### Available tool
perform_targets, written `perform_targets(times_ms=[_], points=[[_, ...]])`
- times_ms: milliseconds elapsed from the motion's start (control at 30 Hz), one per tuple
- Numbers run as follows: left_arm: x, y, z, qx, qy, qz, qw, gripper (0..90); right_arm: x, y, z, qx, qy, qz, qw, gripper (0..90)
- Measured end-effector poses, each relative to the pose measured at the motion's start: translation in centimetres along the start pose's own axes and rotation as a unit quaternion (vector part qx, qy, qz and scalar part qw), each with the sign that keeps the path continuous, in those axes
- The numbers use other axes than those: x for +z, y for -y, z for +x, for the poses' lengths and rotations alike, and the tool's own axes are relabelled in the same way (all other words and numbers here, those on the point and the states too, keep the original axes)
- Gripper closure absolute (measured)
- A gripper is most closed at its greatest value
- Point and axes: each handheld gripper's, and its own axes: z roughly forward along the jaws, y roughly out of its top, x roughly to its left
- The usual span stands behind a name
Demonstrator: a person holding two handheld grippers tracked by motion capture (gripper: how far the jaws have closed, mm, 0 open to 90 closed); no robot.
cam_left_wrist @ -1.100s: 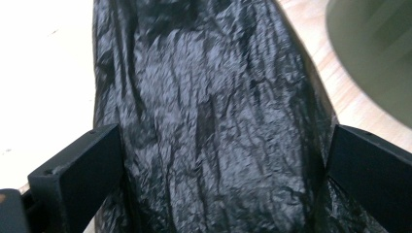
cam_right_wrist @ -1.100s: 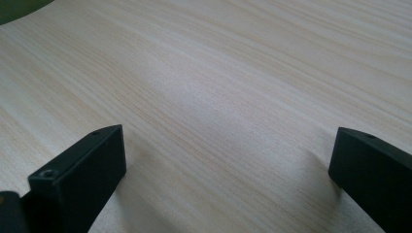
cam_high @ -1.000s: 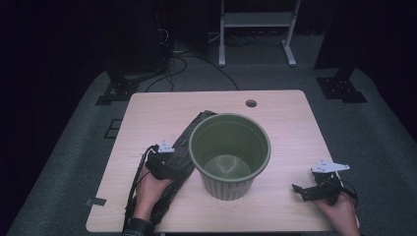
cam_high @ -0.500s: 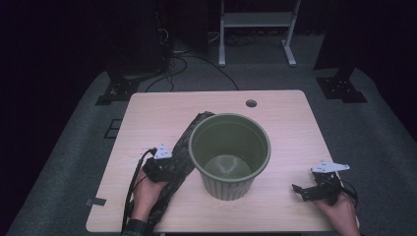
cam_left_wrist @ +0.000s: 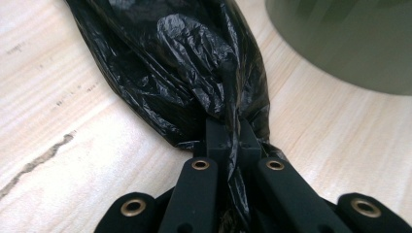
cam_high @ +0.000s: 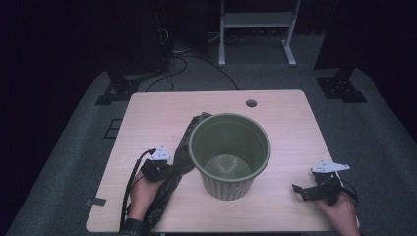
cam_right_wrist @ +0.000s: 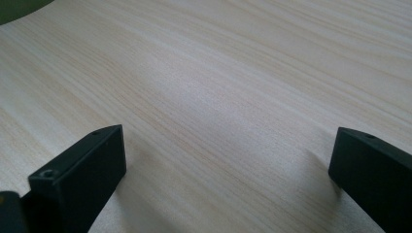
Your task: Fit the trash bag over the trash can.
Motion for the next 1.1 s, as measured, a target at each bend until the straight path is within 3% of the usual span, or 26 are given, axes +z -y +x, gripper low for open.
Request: perform_targets(times_ms=[67, 133, 333, 367, 667, 733, 800, 833, 867, 933, 1100], points=[[-0.7, 0.0, 0.1, 0.006, 0.001, -0.016, 0.9998, 88.5, 0.0, 0.0, 0.0, 0.0, 0.0, 0.0, 1.0, 0.0], [-1.7, 0.1, 0.2, 0.006, 0.017, -0.041, 0.999, 88.4, 0.0, 0.0, 0.0, 0.0, 0.0, 0.0, 1.0, 0.0], [-3.4, 0.1, 0.3, 0.014, 0.032, -0.061, 0.9975, 88.4, 0.0, 0.0, 0.0, 0.0, 0.0, 0.0, 1.0, 0.0], [-4.0, -0.1, 0.3, 0.022, 0.039, -0.073, 0.9963, 88.4, 0.0, 0.0, 0.0, 0.0, 0.0, 0.0, 1.0, 0.0], [-5.6, -0.8, -0.3, 0.063, 0.079, -0.088, 0.991, 88.5, 0.0, 0.0, 0.0, 0.001, 0.001, 0.0, 1.0, 0.0], [-5.7, -0.9, -0.4, 0.064, 0.083, -0.091, 0.9903, 88.4, 0.0, 0.0, 0.0, 0.001, 0.001, 0.0, 1.0, 0.0], [-6.0, -1.2, -0.6, 0.071, 0.093, -0.098, 0.9883, 88.5, 0.0, 0.0, 0.0, 0.001, 0.001, 0.0, 1.0, 0.0], [-6.2, -1.5, -0.8, 0.077, 0.104, -0.107, 0.9858, 88.4, 0.0, 0.0, 0.0, 0.001, 0.001, 0.0, 1.0, 0.0], [-6.2, -1.5, -0.8, 0.077, 0.104, -0.107, 0.9858, 88.5, 0.0, 0.0, 0.0, 0.001, 0.001, 0.0, 1.0, 0.0], [-6.4, -1.7, -0.9, 0.083, 0.114, -0.113, 0.9835, 88.5, 0.0, 0.0, 0.0, 0.002, 0.002, 0.0, 1.0, 0.0], [-7.3, -2.6, -1.6, 0.102, 0.139, -0.136, 0.9755, 88.4, 0.0, 0.0, 0.0, 0.002, 0.002, 0.0, 1.0, 0.0]])
